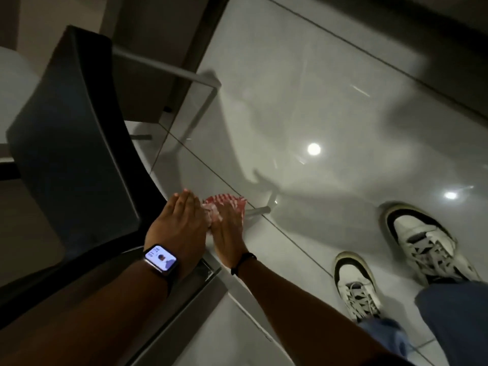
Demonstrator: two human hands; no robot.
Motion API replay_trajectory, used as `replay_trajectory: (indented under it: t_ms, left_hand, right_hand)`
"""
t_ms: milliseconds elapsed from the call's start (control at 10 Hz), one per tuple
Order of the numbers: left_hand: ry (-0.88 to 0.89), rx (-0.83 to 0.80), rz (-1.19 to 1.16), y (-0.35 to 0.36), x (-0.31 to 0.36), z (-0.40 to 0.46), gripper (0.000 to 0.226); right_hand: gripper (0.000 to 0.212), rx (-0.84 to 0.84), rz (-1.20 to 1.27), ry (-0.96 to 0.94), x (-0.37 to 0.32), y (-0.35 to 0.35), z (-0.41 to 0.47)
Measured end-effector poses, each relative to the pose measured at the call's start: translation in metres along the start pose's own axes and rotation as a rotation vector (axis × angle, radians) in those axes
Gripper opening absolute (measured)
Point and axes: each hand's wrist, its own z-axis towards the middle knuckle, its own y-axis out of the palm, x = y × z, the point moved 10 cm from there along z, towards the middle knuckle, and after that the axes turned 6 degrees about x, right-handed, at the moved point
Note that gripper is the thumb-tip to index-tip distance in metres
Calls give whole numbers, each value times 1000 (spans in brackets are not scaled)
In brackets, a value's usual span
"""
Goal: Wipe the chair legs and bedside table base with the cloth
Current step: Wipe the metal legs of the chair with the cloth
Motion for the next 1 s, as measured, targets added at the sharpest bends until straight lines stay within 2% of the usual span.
replay_trajectory:
  t_ms: [100, 200, 300, 400, 500, 600, 700, 800, 900, 1000]
  left_hand:
    - [8, -10, 98, 5, 6, -2, 71]
    - [37, 150, 62, 0, 4, 4, 72]
    - [56, 285, 112, 2, 5, 4, 77]
    - [96, 292, 96, 1, 6, 6, 77]
    - [89, 275, 121, 5, 4, 3, 71]
    - [84, 276, 66, 1, 3, 0, 76]
    - [86, 156, 71, 2, 6, -1, 77]
    - [72, 102, 98, 5, 8, -1, 74]
    - [86, 220, 36, 9, 13, 6, 68]
    - [82, 256, -1, 7, 17, 9, 68]
  right_hand:
    - [66, 57, 0, 96, 59, 5, 22]
    - [70, 143, 120, 226, 134, -5, 44]
    - [80, 96, 61, 370, 183, -8, 61]
    - [101, 188, 113, 332, 177, -9, 65]
    - [67, 196, -28, 181, 113, -4, 36]
    - [38, 117, 160, 17, 35, 15, 6]
    - [31, 150, 197, -124, 2, 19, -6]
    - [36, 157, 153, -98, 23, 10, 10]
    - [45, 202, 10, 10, 87, -1, 40]
    - [63, 209, -94, 142, 148, -24, 57]
